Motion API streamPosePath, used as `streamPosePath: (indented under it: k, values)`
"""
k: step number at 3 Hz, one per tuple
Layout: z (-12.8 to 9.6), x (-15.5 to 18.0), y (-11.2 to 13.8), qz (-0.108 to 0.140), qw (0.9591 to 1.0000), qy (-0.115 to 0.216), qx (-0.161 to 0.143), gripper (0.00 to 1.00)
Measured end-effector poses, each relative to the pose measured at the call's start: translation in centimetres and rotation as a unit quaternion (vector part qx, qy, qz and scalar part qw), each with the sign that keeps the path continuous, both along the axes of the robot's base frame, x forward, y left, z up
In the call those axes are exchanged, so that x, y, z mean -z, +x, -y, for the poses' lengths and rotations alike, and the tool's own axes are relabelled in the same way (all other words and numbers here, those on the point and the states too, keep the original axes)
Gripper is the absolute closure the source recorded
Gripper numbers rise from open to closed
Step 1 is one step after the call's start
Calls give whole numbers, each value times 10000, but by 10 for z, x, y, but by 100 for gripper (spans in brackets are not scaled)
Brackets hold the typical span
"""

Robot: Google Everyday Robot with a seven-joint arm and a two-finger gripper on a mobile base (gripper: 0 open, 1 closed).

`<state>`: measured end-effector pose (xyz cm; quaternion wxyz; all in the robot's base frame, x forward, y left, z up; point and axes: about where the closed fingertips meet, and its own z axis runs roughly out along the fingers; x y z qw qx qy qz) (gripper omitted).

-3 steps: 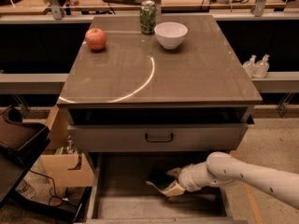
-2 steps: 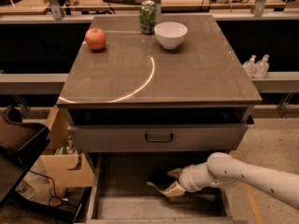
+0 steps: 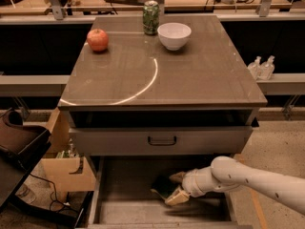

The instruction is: Place sponge into middle drawer

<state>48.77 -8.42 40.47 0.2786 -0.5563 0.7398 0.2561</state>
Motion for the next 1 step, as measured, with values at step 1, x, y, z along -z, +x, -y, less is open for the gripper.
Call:
streamPosePath:
  k: [1]
  values:
    - [-1, 0, 0, -6, 10000, 4, -8, 0]
